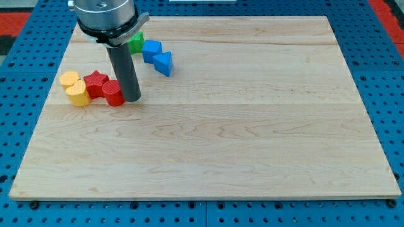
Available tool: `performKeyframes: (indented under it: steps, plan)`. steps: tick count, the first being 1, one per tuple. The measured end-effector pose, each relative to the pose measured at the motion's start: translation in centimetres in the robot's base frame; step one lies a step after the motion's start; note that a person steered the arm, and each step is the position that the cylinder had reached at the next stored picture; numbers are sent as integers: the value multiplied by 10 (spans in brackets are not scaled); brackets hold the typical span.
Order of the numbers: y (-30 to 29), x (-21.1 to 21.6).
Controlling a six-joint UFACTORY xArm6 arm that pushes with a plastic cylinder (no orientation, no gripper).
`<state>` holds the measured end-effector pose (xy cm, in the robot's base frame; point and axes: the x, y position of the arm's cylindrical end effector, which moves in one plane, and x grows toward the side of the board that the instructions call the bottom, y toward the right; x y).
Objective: Place the blue triangle at the top center
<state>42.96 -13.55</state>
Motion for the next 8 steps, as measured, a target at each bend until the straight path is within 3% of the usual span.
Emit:
performKeyframes:
  steps: [3, 5, 8]
  plan:
    - [2, -9]
    - [11, -49]
    - [76, -114]
